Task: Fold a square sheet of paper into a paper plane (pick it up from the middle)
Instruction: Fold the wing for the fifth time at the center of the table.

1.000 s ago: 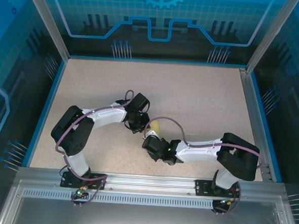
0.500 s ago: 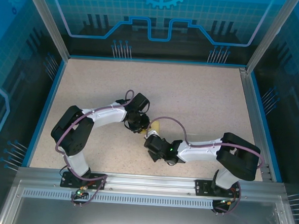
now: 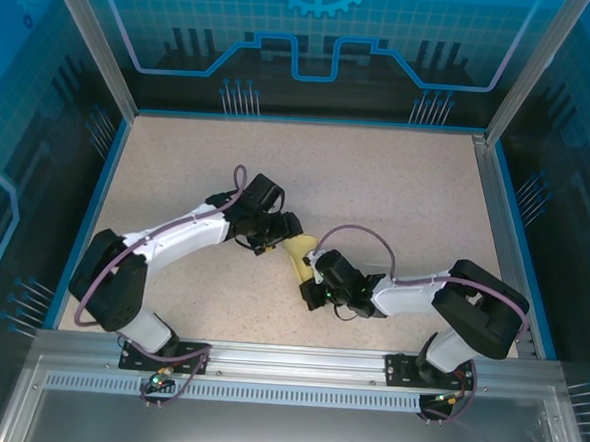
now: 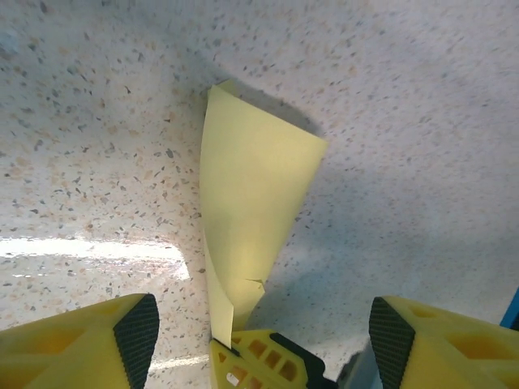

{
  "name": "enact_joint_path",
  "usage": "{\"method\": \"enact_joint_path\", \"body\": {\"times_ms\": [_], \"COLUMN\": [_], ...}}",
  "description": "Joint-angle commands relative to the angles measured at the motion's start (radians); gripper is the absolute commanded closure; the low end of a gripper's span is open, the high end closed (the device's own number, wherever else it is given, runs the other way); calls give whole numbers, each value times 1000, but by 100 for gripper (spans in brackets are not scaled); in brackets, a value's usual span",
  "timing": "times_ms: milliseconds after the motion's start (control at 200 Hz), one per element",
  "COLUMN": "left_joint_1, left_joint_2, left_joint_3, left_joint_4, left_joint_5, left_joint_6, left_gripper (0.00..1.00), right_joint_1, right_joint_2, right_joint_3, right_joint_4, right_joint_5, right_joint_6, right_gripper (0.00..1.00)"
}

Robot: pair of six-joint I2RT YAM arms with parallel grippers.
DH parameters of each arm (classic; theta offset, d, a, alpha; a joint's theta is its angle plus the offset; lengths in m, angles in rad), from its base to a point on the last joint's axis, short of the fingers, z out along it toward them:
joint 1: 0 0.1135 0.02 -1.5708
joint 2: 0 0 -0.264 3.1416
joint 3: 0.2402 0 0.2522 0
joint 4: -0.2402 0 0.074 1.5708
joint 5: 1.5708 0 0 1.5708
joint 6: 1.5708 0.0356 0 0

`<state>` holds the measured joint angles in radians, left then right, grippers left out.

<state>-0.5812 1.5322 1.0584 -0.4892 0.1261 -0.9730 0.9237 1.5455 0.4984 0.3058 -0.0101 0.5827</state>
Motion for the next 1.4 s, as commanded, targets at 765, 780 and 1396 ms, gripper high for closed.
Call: {"method": "enact_joint_path", "body": {"times_ms": [765, 780, 1396], "left_joint_1": [-8, -9, -39], "left_joint_2": [35, 41, 214], "left_joint_3": [-168, -169, -147], "left_joint_4": [319, 327, 519], "left_joint_5": [189, 196, 255], "left_joint_6": [-49, -48, -38], "left_gripper": [60, 61, 64], "right_joint_1": [-276, -278, -313], "right_joint_2": [82, 88, 89], "right_joint_3": [-103, -103, -110], "right_joint_4": [232, 233, 203], "right_joint_5": [-430, -434, -426], "right_joint_6": [299, 303, 333], "right_gripper": [98, 98, 88]}}
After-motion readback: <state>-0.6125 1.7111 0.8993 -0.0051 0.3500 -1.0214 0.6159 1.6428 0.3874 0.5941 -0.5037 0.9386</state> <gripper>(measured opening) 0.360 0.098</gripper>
